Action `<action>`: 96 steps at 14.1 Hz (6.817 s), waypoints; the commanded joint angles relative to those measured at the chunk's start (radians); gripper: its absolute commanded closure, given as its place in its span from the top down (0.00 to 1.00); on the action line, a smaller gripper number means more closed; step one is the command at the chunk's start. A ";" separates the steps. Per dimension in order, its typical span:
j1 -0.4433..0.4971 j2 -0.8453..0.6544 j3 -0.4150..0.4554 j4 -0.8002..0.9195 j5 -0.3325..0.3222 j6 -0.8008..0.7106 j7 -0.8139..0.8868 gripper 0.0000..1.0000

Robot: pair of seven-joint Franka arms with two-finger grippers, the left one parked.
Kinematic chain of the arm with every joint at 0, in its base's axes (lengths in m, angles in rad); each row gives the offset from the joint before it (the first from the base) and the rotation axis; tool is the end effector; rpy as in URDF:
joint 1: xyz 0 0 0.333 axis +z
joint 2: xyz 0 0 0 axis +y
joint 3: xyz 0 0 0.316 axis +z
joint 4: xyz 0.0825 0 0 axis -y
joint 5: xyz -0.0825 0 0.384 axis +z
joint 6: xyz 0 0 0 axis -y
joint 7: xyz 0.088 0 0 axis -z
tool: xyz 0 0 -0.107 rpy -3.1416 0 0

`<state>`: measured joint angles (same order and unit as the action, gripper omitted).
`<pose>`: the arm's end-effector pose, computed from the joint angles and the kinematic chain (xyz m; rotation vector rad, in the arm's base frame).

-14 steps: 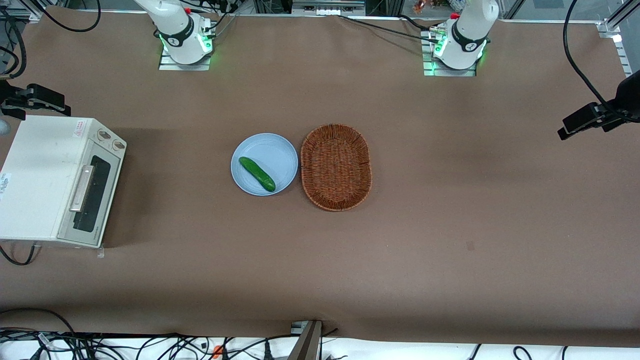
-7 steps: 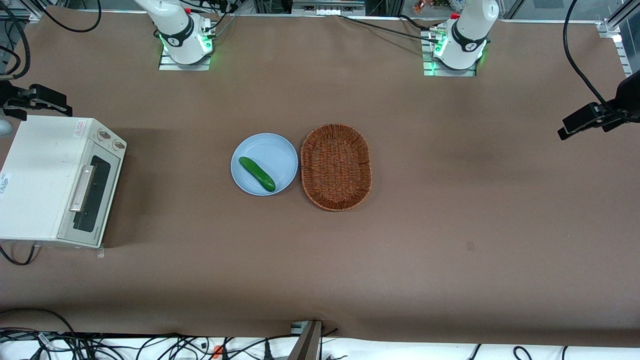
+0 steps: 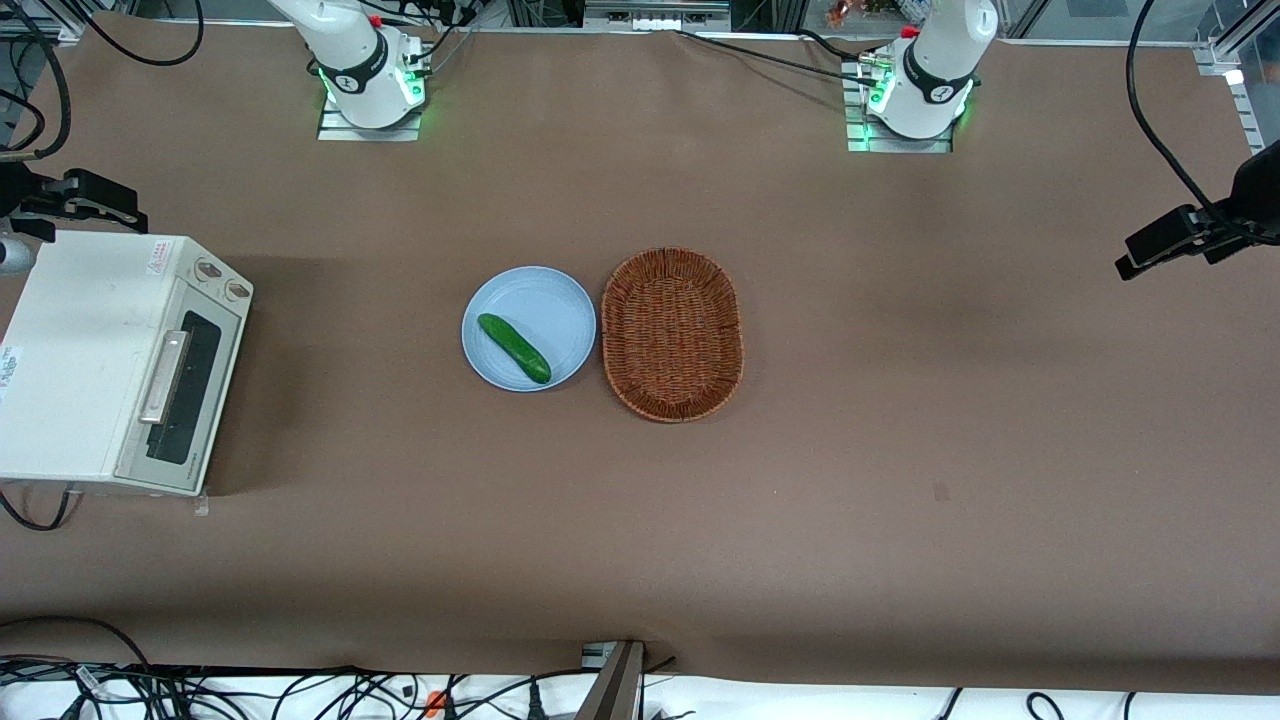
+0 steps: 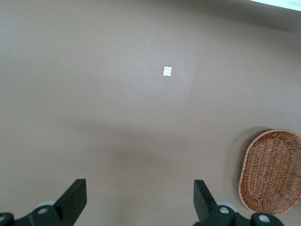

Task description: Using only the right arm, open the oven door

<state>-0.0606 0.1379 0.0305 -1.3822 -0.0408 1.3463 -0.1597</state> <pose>0.5722 -0.0236 0.6160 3.1039 0.1928 -0.2750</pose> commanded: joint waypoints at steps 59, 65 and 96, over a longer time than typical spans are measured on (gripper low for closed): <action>0.079 0.457 0.002 -0.103 -0.532 0.269 0.140 0.00; 0.079 0.497 0.005 -0.101 -0.487 0.333 0.140 0.00; 0.056 0.658 0.003 -0.094 -0.248 0.487 0.157 0.00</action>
<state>0.0274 0.8018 0.0786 -1.4733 -0.2567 1.8808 0.0120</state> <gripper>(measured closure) 0.991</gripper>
